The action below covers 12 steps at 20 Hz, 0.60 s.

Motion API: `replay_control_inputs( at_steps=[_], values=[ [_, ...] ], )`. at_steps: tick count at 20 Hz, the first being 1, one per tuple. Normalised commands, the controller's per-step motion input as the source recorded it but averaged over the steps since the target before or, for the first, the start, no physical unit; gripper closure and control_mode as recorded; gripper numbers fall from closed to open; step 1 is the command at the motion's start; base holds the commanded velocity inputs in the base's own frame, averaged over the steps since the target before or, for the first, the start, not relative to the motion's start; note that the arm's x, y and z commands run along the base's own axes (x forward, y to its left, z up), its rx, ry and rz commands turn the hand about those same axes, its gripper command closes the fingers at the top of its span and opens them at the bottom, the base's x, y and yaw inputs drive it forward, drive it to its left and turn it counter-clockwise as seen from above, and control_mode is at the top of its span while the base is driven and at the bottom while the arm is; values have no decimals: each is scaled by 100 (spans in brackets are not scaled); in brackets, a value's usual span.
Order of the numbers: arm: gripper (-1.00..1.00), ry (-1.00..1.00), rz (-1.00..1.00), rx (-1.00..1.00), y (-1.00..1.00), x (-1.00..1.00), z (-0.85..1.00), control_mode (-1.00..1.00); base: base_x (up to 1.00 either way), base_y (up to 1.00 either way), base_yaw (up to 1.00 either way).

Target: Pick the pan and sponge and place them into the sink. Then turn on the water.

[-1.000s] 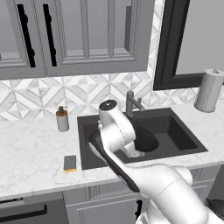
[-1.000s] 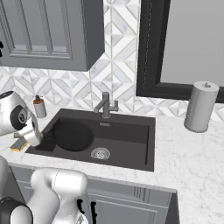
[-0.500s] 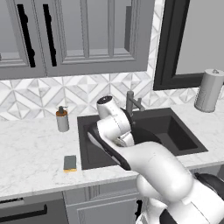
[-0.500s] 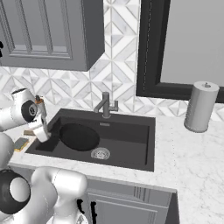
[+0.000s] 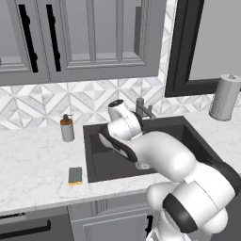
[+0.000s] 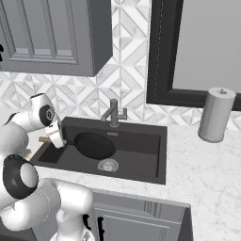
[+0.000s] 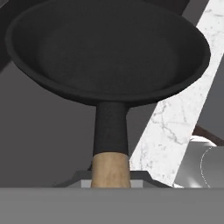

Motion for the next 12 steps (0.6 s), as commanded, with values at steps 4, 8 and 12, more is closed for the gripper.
replay_control_inputs(
  at_steps=[4, 8, 12],
  values=[
    [100, 0, 0, 0, -4, 22, -52, -100, 0, 0, 0],
    [100, 0, -2, 0, -18, 12, -51, -100, 0, 0, 0],
    [100, 0, -9, 0, -29, 4, -45, -100, 0, 0, 0]
  ],
)
